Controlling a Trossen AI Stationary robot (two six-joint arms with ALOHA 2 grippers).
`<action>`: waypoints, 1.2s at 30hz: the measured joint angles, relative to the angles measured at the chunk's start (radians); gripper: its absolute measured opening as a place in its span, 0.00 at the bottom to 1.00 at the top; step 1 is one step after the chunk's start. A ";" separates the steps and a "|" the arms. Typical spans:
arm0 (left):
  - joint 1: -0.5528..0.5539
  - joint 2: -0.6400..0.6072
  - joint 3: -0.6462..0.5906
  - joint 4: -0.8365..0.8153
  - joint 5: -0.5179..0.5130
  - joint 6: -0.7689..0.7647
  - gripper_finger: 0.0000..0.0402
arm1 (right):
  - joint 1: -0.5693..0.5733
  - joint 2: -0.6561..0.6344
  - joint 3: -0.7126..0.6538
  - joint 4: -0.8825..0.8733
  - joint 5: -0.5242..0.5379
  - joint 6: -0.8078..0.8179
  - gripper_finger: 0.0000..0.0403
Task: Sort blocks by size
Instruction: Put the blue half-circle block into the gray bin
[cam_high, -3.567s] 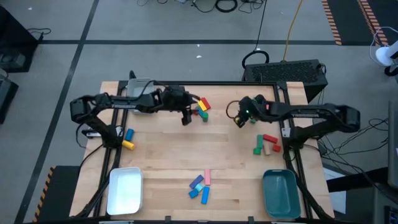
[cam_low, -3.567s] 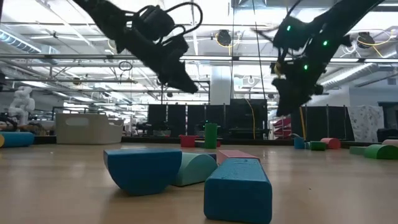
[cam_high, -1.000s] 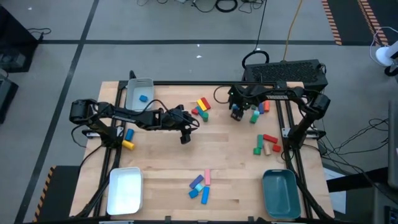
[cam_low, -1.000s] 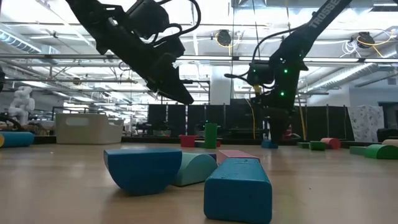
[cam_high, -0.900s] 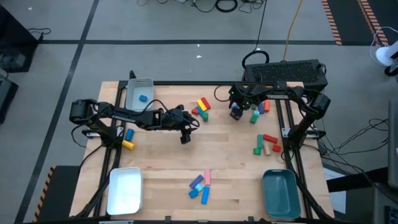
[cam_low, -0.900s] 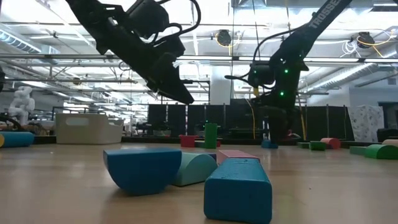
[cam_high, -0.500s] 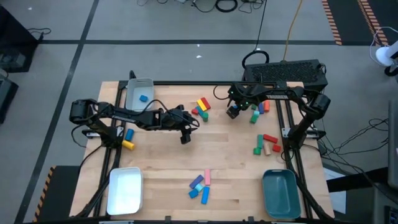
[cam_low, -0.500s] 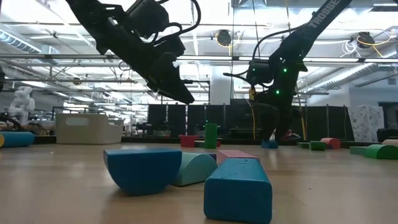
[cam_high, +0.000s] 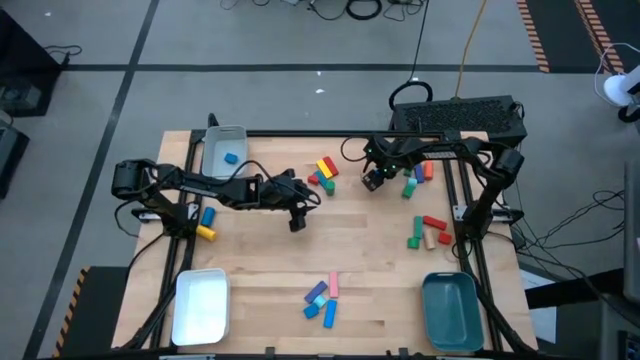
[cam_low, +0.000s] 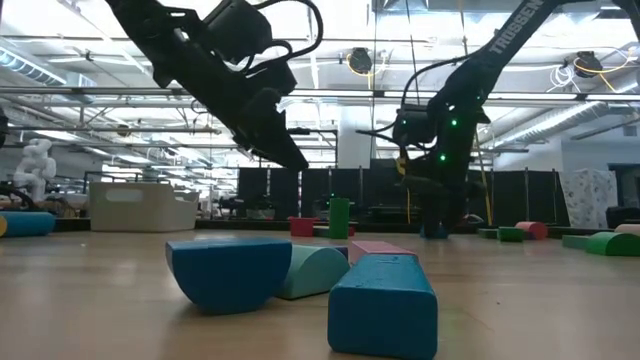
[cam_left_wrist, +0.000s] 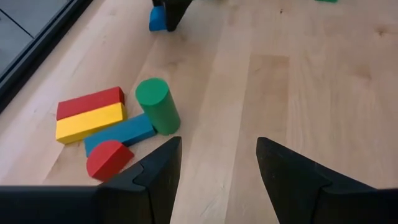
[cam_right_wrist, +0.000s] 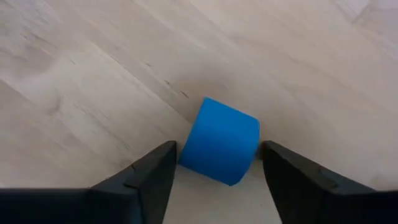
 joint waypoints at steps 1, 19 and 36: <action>0.000 0.000 0.000 -0.005 -0.005 0.000 0.52 | 0.004 -0.002 0.000 0.002 0.004 -0.009 0.50; 0.003 0.001 -0.011 0.045 -0.121 -0.160 0.52 | 0.287 -0.115 -0.004 0.129 0.292 -0.282 0.30; 0.040 0.001 -0.011 0.226 0.047 -0.284 0.52 | 0.660 -0.115 -0.004 0.485 0.726 -0.723 0.30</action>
